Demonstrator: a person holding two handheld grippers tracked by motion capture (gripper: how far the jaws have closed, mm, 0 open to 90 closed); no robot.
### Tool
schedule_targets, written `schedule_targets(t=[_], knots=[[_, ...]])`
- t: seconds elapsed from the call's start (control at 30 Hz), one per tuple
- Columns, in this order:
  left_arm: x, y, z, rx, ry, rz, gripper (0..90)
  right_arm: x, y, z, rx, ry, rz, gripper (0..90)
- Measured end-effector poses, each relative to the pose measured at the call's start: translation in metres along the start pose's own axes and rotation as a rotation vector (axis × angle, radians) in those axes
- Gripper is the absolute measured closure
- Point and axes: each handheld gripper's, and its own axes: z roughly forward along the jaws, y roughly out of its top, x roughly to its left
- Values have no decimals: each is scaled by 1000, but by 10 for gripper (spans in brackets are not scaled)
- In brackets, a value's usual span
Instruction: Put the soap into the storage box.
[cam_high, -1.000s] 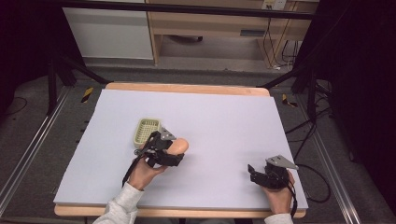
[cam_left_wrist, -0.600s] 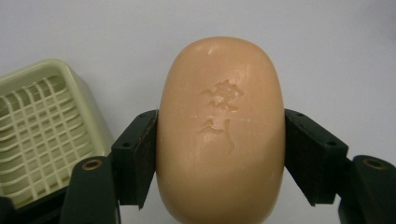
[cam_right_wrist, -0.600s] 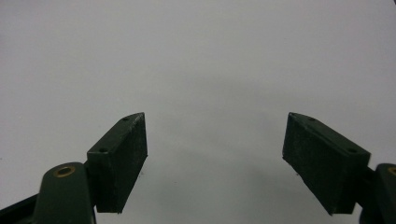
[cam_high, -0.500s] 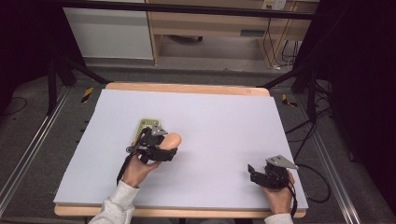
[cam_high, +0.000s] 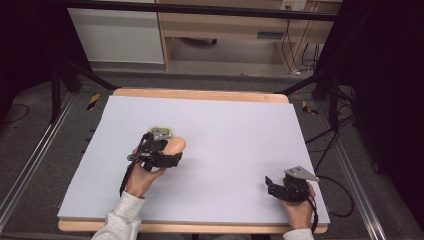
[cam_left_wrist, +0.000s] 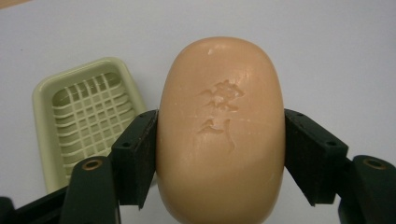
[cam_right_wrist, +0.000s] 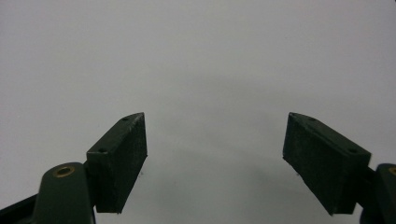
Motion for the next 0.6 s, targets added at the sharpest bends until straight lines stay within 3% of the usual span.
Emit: schedule_targets(t=[0.6], knots=[[33, 0, 6, 0, 93, -76, 313, 1, 1, 1, 3, 4, 6, 217]])
